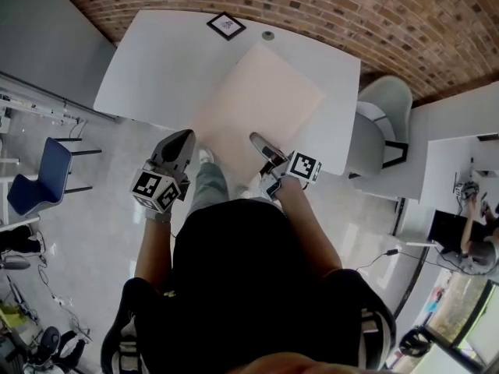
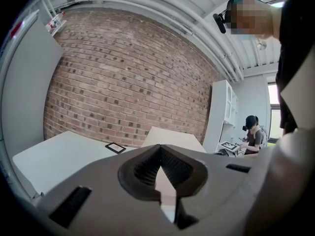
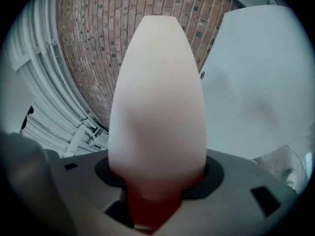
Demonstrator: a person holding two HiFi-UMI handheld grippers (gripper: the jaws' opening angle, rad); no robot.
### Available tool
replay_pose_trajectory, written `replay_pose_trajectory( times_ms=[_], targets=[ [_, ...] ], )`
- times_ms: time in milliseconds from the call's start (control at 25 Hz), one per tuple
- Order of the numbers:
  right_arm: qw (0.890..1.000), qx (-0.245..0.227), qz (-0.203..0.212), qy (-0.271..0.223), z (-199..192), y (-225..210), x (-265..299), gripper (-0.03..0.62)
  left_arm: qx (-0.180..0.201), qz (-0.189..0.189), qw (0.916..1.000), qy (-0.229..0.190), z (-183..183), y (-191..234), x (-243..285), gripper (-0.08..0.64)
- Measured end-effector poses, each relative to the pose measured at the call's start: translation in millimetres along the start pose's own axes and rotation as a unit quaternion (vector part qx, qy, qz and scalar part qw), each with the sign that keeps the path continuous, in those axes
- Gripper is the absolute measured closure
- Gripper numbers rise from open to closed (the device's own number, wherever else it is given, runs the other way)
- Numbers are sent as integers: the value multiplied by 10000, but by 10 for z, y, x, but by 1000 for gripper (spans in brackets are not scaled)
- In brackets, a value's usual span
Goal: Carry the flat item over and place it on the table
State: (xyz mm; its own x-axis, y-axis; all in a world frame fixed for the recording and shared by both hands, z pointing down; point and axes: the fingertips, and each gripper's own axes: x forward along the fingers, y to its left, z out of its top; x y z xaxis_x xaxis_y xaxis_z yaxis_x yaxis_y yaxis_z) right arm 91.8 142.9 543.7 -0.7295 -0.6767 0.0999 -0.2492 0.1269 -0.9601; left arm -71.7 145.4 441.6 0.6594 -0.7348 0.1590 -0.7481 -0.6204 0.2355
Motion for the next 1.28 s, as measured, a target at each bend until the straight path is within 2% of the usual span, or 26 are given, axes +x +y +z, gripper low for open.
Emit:
replay_pose_trajectory(
  times_ms=[200, 400, 720, 1280],
  targets=[
    [9998, 165, -81, -11, 137, -82, 146, 318, 43, -132, 9999, 73, 28, 162, 292, 557],
    [9984, 301, -469, -84, 348, -252, 359, 318, 71, -260, 9995, 164, 109, 452, 557, 557],
    [9974, 325, -612, -190, 665, -365, 970, 316, -16, -382, 9990, 250, 299, 1170, 922, 557],
    [9909, 456, -1224, -330, 1024, -678, 1950, 314, -18, -958, 9938, 558, 455, 2195, 1455, 557]
  ],
)
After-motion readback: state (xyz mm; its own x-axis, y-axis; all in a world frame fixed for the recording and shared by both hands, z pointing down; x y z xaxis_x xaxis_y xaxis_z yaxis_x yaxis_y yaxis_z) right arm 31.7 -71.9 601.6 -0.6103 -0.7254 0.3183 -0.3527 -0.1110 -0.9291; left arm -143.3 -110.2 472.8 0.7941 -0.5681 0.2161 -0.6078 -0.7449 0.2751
